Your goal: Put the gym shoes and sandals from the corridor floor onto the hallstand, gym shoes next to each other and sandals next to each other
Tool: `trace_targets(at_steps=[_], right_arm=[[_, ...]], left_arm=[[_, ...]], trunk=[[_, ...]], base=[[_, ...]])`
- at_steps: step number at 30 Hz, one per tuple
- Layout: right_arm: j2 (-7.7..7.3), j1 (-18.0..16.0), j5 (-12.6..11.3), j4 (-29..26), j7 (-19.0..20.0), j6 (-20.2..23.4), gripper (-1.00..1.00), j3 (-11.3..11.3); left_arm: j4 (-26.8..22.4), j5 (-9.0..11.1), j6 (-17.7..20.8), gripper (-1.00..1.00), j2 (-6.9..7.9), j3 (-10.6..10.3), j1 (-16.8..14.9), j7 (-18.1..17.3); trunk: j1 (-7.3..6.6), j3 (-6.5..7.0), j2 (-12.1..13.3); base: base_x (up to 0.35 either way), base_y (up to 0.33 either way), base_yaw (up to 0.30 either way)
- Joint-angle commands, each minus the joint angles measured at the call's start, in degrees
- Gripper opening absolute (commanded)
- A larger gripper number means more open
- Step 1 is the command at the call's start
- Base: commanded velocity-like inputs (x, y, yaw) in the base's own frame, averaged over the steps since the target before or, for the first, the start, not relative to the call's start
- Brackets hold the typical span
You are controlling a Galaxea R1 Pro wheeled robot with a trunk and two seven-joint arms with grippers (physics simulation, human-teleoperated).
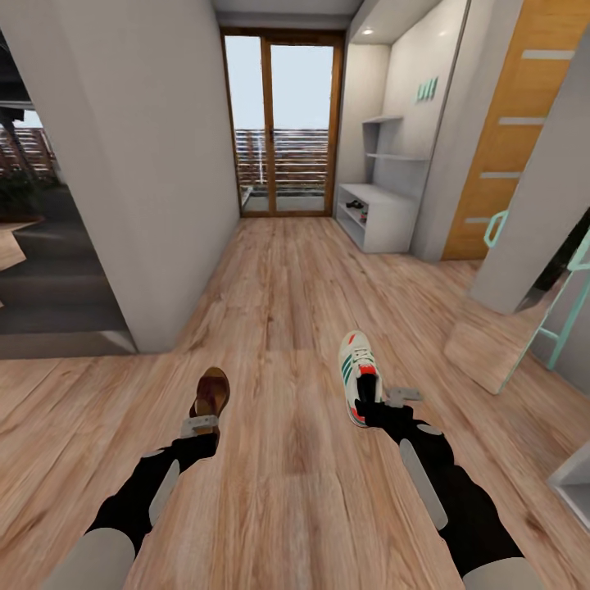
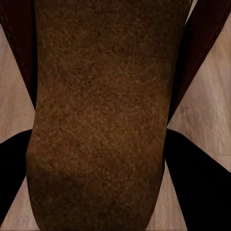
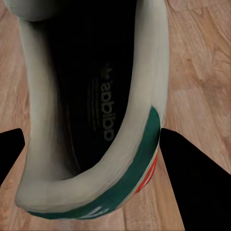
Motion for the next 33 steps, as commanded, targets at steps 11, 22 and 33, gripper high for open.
trace_targets(at_steps=[11,22,33], right_arm=[[-0.05,0.0,-0.6,-0.1,-0.6,0.2,-1.00,0.2],[-0.01,0.0,-0.4,-0.1,-0.6,0.2,-1.00,0.3],[-0.01,0.0,-0.4,-0.1,-0.6,0.2,-1.00,0.3]], left_arm=[[-0.1,0.6,0.5,-1.00,-0.02,0.2,0.0,-0.2],[-0.1,0.6,0.5,-1.00,-0.02,0.2,0.0,-0.2],[-0.1,0.6,0.5,-1.00,-0.02,0.2,0.0,-0.2]], trunk=[[0.02,-0.05,0.0],[0.02,0.03,0.0],[0.02,0.96,0.0]], base=[[0.345,0.000,0.000],[0.345,0.000,0.000],[0.345,0.000,0.000]])
